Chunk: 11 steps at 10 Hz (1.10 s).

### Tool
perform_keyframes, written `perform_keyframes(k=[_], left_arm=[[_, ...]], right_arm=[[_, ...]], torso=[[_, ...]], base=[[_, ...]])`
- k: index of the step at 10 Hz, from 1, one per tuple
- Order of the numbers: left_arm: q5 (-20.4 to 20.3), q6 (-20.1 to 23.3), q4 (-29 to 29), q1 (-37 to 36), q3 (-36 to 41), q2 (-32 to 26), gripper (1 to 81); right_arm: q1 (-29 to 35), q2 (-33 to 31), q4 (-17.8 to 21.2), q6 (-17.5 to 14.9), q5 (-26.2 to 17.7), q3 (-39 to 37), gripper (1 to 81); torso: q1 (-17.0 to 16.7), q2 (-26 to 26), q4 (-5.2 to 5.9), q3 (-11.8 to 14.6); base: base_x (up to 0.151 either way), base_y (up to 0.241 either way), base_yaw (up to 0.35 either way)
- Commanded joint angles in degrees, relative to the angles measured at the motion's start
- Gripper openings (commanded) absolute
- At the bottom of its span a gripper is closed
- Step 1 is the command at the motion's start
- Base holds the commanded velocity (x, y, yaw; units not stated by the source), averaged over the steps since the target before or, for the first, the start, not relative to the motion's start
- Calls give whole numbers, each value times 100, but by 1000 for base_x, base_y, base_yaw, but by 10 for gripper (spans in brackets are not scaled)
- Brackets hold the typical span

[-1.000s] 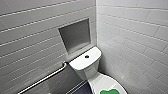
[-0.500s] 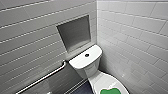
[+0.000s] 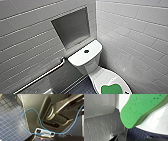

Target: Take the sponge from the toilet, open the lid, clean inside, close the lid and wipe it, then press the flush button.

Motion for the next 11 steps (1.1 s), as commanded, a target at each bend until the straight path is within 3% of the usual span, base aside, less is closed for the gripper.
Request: perform_keyframes(k=[1,4,6,9,11], left_arm=[[453,-11,-17,47,-129,-22,811],[453,-11,-17,39,-333,84,811],[453,-11,-26,47,-333,93,811],[452,-11,-26,47,-333,93,811],[444,-19,-26,47,-333,111,811]], right_arm=[[695,-125,38,229,-211,196,811],[1012,-82,38,816,-264,-13,811],[1109,138,100,1011,-352,-428,811],[1118,682,441,1081,-817,-1341,811],[1162,815,504,1125,-967,-1404,811]], torso=[[0,0,0,4],[0,-2,0,-33],[0,0,0,-35],[0,0,0,-35],[0,0,0,-35]], base=[[0,0,0],[0,0,0],[0,0,0],[0,0,0],[0,0,0]])
